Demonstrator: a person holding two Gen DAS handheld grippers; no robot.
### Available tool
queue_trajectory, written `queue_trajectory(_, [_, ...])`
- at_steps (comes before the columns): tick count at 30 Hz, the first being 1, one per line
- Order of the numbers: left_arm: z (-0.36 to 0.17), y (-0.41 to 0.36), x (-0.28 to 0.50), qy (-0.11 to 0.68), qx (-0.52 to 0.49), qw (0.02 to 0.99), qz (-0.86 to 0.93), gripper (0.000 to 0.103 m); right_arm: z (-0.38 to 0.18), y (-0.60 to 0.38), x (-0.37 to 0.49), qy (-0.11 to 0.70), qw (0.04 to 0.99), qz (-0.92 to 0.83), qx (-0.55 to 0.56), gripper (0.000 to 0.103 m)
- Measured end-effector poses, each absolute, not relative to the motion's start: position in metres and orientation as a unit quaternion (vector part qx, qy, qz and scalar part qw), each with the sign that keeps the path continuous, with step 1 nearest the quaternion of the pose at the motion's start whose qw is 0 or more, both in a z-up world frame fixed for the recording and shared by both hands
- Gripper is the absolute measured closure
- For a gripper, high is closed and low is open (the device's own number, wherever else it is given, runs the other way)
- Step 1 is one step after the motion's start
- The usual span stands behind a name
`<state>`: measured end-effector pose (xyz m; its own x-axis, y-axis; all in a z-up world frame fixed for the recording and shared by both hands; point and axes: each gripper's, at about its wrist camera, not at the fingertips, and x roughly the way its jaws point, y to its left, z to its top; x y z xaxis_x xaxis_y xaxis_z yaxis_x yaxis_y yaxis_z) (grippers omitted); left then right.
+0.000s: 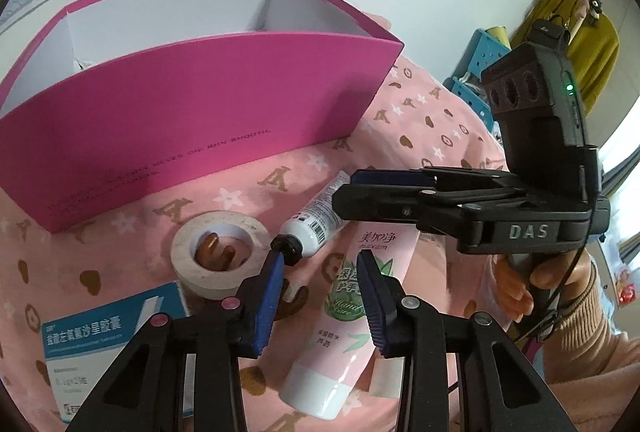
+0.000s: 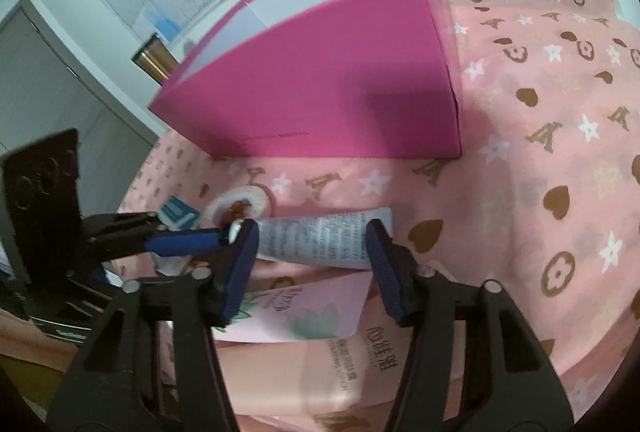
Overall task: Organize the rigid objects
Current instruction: 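Move the right gripper to the white tube with black cap, then close the right gripper on the white tube and lift it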
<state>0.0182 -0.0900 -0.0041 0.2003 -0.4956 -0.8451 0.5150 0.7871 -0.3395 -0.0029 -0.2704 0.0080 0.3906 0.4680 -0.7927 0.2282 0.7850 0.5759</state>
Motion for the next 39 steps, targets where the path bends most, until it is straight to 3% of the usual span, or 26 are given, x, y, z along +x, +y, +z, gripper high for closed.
queue_trajectory(15, [-0.012,-0.105,0.030,0.549,0.020,0.775,-0.314,0.066,0.001,-0.284,-0.007,0.580,0.773,0.020,0.256,0.052])
queue_trajectory(39, [-0.014,-0.107,0.033,0.565,-0.004,0.767,-0.303,0.066,-0.001,-0.289,-0.017,0.562,0.773,0.025,0.294,0.049])
